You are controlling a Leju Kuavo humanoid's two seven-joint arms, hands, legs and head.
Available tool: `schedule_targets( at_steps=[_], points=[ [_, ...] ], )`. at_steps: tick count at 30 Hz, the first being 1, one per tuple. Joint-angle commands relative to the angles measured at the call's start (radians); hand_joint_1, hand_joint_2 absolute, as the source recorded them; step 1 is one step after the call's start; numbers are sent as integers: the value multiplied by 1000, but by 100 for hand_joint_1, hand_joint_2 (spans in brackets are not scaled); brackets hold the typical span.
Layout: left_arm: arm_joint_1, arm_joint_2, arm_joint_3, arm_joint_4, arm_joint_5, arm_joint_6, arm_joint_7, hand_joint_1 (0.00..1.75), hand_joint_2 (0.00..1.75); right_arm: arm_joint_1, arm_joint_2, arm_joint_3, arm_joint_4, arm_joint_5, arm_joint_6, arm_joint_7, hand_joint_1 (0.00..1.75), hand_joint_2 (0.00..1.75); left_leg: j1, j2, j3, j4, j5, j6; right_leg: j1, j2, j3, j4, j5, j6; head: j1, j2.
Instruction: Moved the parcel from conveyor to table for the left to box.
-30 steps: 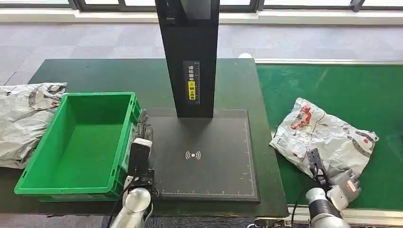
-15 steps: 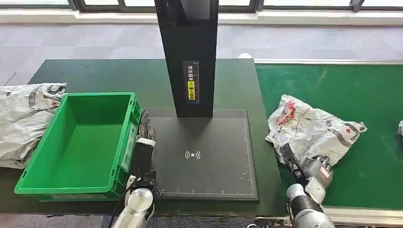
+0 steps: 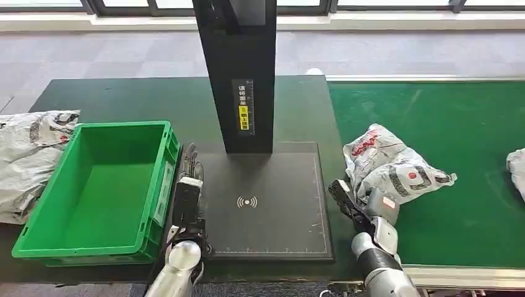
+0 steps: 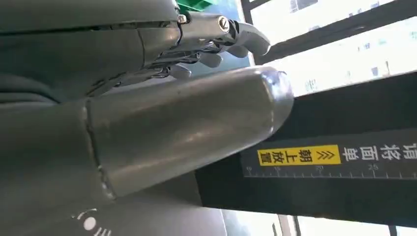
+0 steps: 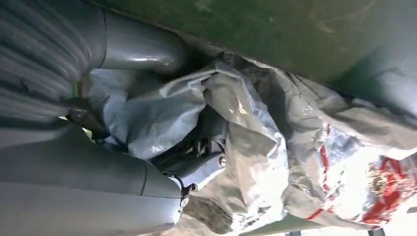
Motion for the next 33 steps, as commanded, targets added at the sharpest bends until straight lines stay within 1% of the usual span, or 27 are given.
schedule_targets(
  at_steps=[1,5,6,12,14,15,17,18,20,21,22,23,24,25,26,27,28,30,31,32,33],
  points=[
    [-44,18,8,81,8,-3,-1,0,0,-9,44,99,58,-1,13,0,175,175,2,4,4,-2,-1,-1,2,2,1,-1,0,-2,0,0],
    [-44,18,8,81,8,-3,-1,0,0,-9,44,99,58,-1,13,0,175,175,3,2,8,-7,0,-2,4,-1,5,-3,-1,-5,0,0],
    [-44,18,8,81,8,-3,-1,0,0,-9,44,99,58,-1,13,0,175,175,5,5,5,-3,-2,-5,5,4,1,0,-1,-5,0,0],
    [-46,17,7,80,9,-3,-2,0,0,-10,43,107,59,4,18,2,175,175,8,7,6,-4,-2,-8,8,7,1,0,0,-8,0,0],
    [-47,16,3,67,16,3,-35,0,0,-4,48,154,63,29,30,25,175,175,8,7,7,-4,-1,-9,8,6,1,0,0,-8,0,0],
    [-36,13,0,35,42,-8,-89,0,0,-1,50,188,67,29,33,39,175,175,8,8,6,-4,-1,-10,8,8,0,1,0,-8,0,0],
    [-22,13,-4,-13,84,-30,-130,0,0,1,52,225,73,30,37,56,175,175,9,7,7,-4,-1,-9,9,7,1,0,0,-8,0,0],
    [-10,23,-10,-52,106,-38,-130,0,0,1,55,244,73,23,15,60,175,175,9,8,6,-3,-2,-10,8,8,0,2,-1,-8,0,0],
    [-4,31,-8,-65,115,-40,-128,0,0,4,57,254,64,14,-19,58,175,175,9,9,7,-4,-2,-10,9,8,0,1,-1,-8,0,0],
    [-1,33,-8,-61,116,-41,-127,0,0,7,57,254,56,7,-39,52,175,175,10,11,7,-4,-2,-11,9,11,0,1,0,-8,0,0],
    [4,37,-7,-52,122,-44,-134,0,0,14,59,251,34,-29,-106,19,175,175,9,11,8,-5,-2,-11,9,11,1,1,0,-8,0,0],
    [7,38,-8,-43,126,-46,-146,0,0,19,59,248,13,-53,-140,-4,175,175,9,12,8,-5,-2,-11,9,11,1,1,0,-9,0,0],
    [7,36,-8,-37,130,-47,-157,0,0,26,63,237,-18,-103,-191,-54,175,175,9,12,7,-4,-3,-12,9,13,0,2,0,-9,0,0],
    [6,35,-8,-33,133,-48,-164,0,0,32,62,238,-43,-135,-198,-82,175,175,9,12,8,-6,-3,-12,9,12,1,1,0,-9,0,0],
    [6,33,-8,-34,137,-47,-171,0,0,47,63,243,-98,-222,-209,-144,175,175,9,12,8,-6,-3,-12,9,11,2,1,0,-9,0,0],
    [7,32,-7,-36,140,-45,-175,0,0,56,64,248,-131,-266,-206,-174,175,175,9,13,7,-5,-3,-12,8,13,0,2,-1,-10,0,0],
    [7,32,-7,-36,140,-45,-175,0,0,54,61,249,-132,-266,-205,-174,175,175,9,11,6,-6,-3,-12,9,11,0,2,-1,-10,0,0],
    [7,32,-7,-37,140,-45,-175,0,0,52,60,250,-134,-265,-203,-174,175,175,10,9,9,-6,-2,-12,9,9,0,1,-2,-11,0,0],
    [50,16,26,-133,179,15,-297,0,0,124,102,240,-348,-524,-92,-424,175,175,9,6,9,-7,-1,-12,9,6,1,1,-2,-11,0,0],
    [85,41,1,-218,144,54,-297,0,0,188,99,304,-513,-717,-25,-532,175,175,9,4,7,-6,-1,-12,9,4,0,2,-2,-11,0,0],
    [113,53,-12,-306,109,119,-297,0,0,239,96,351,-647,-749,35,-483,175,175,9,4,6,-5,-1,-13,9,2,-1,3,-3,-11,0,0]
  ],
)
